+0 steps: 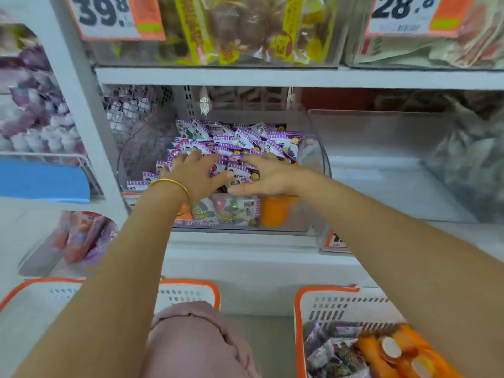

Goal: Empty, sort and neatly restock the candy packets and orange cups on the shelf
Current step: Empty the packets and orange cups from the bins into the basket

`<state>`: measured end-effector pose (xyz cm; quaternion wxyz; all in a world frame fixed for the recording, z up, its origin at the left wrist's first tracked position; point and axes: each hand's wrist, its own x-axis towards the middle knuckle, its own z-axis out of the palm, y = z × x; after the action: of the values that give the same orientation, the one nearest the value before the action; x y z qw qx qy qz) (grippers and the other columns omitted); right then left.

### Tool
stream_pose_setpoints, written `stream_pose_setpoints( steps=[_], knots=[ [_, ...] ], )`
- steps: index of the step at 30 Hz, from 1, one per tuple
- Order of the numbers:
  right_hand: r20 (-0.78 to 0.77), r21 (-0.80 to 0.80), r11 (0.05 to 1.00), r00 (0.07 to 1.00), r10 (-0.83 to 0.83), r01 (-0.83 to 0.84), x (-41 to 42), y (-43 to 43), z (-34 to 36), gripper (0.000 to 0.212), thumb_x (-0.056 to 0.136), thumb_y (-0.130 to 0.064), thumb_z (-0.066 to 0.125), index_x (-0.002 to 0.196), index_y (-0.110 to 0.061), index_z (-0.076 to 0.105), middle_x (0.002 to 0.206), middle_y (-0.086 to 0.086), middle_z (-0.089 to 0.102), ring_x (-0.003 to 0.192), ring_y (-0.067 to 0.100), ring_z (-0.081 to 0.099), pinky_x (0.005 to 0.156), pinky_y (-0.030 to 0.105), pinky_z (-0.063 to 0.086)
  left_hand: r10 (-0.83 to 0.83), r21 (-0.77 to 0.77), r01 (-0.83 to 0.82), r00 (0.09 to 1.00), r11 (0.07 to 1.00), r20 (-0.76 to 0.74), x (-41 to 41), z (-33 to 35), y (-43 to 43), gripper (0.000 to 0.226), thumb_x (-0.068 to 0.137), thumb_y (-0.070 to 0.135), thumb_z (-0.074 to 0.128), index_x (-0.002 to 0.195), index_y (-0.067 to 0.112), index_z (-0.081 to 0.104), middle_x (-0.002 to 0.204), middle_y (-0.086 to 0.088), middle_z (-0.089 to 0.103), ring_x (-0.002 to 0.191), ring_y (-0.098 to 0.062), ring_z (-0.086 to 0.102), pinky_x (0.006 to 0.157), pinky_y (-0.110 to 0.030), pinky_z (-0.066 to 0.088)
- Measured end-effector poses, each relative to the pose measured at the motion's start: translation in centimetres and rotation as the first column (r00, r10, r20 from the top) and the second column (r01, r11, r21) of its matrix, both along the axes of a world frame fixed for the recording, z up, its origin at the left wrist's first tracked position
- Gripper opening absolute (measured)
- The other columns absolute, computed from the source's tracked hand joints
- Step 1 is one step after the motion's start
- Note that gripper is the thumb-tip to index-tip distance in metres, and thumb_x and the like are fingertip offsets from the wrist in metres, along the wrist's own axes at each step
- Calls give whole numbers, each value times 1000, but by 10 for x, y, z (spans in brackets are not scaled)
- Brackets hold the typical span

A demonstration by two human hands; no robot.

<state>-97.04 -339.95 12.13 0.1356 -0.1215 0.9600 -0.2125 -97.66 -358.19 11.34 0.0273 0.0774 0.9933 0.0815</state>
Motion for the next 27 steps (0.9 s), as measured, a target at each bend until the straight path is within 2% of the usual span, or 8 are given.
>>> stream_pose_setpoints(
  steps=[2,6,10,14,16,19,23,27],
  knots=[
    [-48,11,1000,999,12,-12,-8,-3,-3,91,74,-72,57,148,-32,24,156,9,16,142,29,22,114,43,27,-66,15,65,998,998,16,-13,-5,-11,73,85,73,28,147,34,24,155,-6,22,141,-35,18,112,-56,20],
    [-197,245,968,976,97,-46,-13,-6,-7,79,76,-69,58,139,-24,40,132,12,35,118,34,44,101,42,42,-102,33,101,995,994,22,-23,2,-24,89,74,84,25,146,31,27,147,-13,36,133,-39,32,109,-54,29],
    [-155,283,957,982,105,-57,-17,-9,-3,80,77,-69,57,139,-23,39,137,12,33,119,32,46,98,41,44,-187,96,176,975,980,118,-15,12,-40,106,57,92,33,144,32,26,147,-8,34,134,-30,34,111,-45,29],
    [-90,147,985,991,99,-85,-20,-13,-4,87,79,-66,56,147,-18,30,153,5,30,138,25,33,109,38,34,-297,244,253,941,936,164,-10,18,-54,108,58,77,59,147,32,18,135,0,41,126,-17,41,104,-31,35],
    [-88,105,988,989,120,-110,-19,-13,-7,85,82,-61,56,148,-15,29,154,6,28,140,25,30,110,35,30,-293,254,253,947,934,133,-11,17,-56,100,65,65,65,146,22,24,128,-7,47,117,-20,47,99,-29,37],
    [-144,94,990,983,114,-101,-17,-13,-11,78,84,-57,58,144,-12,36,147,10,36,134,27,36,106,35,35,-320,128,308,943,943,87,-14,13,-54,84,74,66,61,124,1,46,104,-15,52,91,-25,49,79,-31,39],
    [-267,100,992,958,101,-77,-20,-19,-17,49,83,-48,66,104,-5,57,101,9,41,99,27,48,73,30,38,-337,124,328,939,937,63,-14,12,-49,49,88,42,52,115,1,45,70,-3,38,63,-19,38,56,-26,33],
    [-347,158,985,930,121,-69,-21,-22,-14,41,83,-43,67,80,-7,49,95,7,36,82,24,44,72,33,41,-356,198,349,935,916,-4,-20,8,-47,31,89,30,59,100,6,43,67,0,31,60,-14,31,52,-22,27]
  ],
)
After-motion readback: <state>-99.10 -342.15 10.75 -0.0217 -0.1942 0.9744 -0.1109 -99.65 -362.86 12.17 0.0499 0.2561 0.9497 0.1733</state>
